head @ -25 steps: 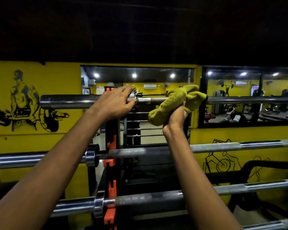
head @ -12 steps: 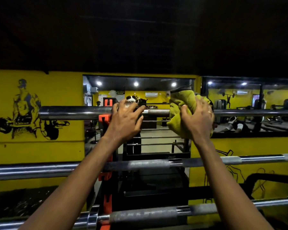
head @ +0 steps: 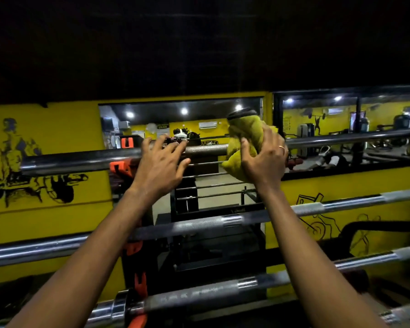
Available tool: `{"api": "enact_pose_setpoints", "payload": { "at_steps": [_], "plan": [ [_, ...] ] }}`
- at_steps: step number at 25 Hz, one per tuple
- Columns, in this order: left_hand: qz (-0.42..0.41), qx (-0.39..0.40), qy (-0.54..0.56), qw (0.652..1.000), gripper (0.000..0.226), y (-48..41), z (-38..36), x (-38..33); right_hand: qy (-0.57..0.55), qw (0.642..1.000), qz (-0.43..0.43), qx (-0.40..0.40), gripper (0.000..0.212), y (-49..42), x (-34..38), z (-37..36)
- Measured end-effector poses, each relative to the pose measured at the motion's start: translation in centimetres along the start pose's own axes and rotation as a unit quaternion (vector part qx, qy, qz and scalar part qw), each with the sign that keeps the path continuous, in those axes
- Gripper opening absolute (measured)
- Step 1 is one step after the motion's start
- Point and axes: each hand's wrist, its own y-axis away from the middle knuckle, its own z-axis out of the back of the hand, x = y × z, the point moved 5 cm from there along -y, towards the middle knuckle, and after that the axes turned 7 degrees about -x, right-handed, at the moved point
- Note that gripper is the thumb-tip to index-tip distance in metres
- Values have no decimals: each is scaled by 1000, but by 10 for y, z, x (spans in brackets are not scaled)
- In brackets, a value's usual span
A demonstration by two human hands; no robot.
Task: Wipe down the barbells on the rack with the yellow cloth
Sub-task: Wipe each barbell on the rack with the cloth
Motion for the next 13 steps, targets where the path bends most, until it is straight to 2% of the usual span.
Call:
{"api": "enact_pose_setpoints", "payload": {
  "at_steps": [2, 4, 6, 8, 9, 11, 12, 13],
  "plan": [
    [-8, -9, 2, 1000, 64, 3, -3, 2, -17, 991, -113, -67, 70, 16, -9, 0],
    [-2, 0, 4, 1000, 67, 4, -4, 2, -97, 964, -222, -108, 80, 32, 1, -5],
    [8, 10, 13, 1000, 68, 3, -5, 2, -227, 912, -310, -143, 87, 38, 12, -12],
    [23, 18, 32, 999, 68, 2, -4, 3, -331, 844, -385, -171, 83, 42, 19, -18],
    [31, 20, 43, 998, 68, 1, -4, 3, -381, 806, -419, -173, 76, 45, 20, -22],
    [42, 22, 54, 997, 70, 1, -1, 1, -472, 721, -492, -123, 63, 56, 19, -35],
    [49, 22, 52, 997, 71, 0, 1, 0, -494, 694, -518, -77, 62, 61, 20, -40],
    [60, 25, 49, 997, 72, -1, 3, -1, -505, 683, -527, -35, 61, 65, 21, -41]
  ]
}}
